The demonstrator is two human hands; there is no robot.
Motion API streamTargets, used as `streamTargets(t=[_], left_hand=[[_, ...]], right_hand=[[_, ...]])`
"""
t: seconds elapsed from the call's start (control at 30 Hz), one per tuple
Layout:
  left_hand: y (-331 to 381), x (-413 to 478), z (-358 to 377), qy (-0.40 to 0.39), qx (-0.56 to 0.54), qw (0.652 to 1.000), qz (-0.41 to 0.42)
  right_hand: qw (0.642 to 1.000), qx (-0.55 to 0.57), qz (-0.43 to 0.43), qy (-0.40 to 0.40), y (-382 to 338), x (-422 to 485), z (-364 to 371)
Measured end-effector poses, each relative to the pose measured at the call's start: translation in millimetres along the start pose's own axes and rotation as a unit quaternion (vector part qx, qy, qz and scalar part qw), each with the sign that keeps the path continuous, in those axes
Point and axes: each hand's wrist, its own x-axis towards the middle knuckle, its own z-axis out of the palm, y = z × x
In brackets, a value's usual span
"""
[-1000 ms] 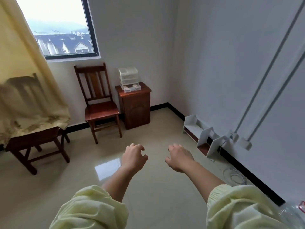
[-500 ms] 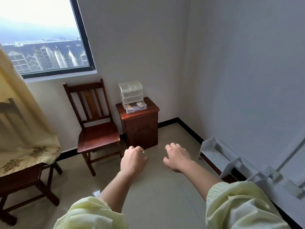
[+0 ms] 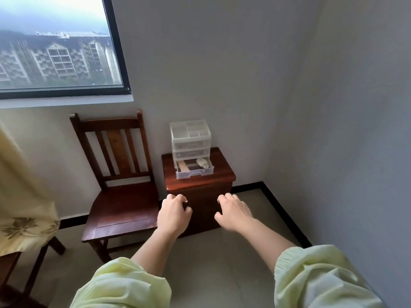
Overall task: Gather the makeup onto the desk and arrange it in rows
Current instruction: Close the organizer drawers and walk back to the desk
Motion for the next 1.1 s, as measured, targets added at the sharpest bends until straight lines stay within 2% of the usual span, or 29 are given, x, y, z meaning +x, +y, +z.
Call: streamTargets(t=[0.33, 0.53, 0.93, 1.1], left_hand=[[-25.5, 251.9, 58.0, -0.072, 0.018, 0.997, 0.002], [-44.6, 370.9, 83.6, -0.118, 0.022, 0.992, -0.037], [-69.5, 488.9, 190.5, -0.206, -0.066, 0.962, -0.164], [-72.8, 508.4, 219.9, -0.173, -0.084, 0.956, -0.223]], right_hand=[[0.998, 0.056, 0.024, -0.031, 13.6, 270.3, 21.1], [0.992, 0.088, 0.061, -0.068, 22.5, 380.2, 42.6], [0.984, 0.078, 0.092, -0.129, 55.4, 534.4, 101.7], [0.98, 0.079, 0.103, -0.148, 54.9, 567.9, 131.5]])
